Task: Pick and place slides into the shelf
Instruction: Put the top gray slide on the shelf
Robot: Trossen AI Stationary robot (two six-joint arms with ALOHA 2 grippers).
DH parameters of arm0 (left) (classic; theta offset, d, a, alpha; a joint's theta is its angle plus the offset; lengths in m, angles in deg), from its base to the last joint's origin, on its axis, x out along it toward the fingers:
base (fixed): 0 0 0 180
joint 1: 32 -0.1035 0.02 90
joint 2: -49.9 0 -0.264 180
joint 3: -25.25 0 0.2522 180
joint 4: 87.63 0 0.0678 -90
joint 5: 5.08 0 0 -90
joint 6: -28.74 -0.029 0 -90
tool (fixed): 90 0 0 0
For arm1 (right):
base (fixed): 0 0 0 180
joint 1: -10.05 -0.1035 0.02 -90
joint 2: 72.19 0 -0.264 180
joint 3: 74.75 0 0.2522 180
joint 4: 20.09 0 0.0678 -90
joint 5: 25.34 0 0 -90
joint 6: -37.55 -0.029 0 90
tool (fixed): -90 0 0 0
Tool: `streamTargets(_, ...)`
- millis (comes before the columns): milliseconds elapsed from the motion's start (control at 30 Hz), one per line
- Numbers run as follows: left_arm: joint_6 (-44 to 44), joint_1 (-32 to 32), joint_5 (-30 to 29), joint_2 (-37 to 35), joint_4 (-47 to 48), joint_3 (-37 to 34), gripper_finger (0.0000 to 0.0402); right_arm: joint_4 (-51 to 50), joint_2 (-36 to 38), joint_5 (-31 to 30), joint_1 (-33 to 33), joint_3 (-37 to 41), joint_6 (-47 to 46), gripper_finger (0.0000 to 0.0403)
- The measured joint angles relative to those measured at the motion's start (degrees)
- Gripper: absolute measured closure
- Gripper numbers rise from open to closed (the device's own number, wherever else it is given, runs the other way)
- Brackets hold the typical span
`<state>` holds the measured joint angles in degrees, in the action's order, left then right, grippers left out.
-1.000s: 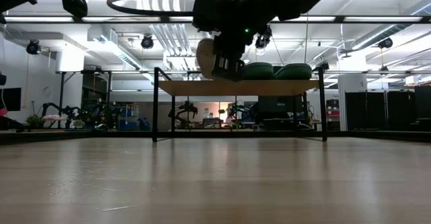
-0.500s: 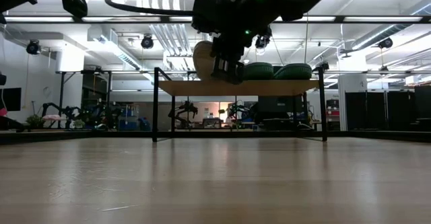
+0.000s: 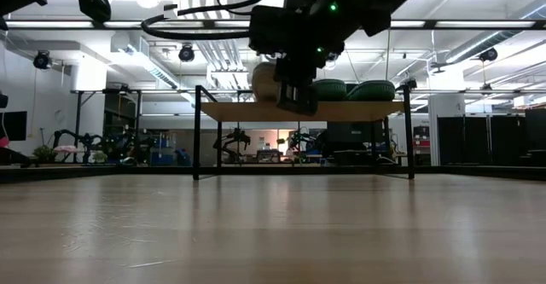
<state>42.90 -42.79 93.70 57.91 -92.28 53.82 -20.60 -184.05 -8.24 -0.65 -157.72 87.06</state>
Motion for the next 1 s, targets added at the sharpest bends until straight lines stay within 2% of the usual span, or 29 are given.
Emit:
streamTargets(533,0.01,-0.01,0.01,0.00,0.02,0.00,0.0226,-1.28,-0.07,-0.68,-0.16,0.00,3.44,0.0380)
streamTargets(1000,0.02,-0.01,0.01,0.00,0.02,0.00,0.0226,-2.21,-0.07,-0.95,-1.84,0.00,1.43,0.0380)
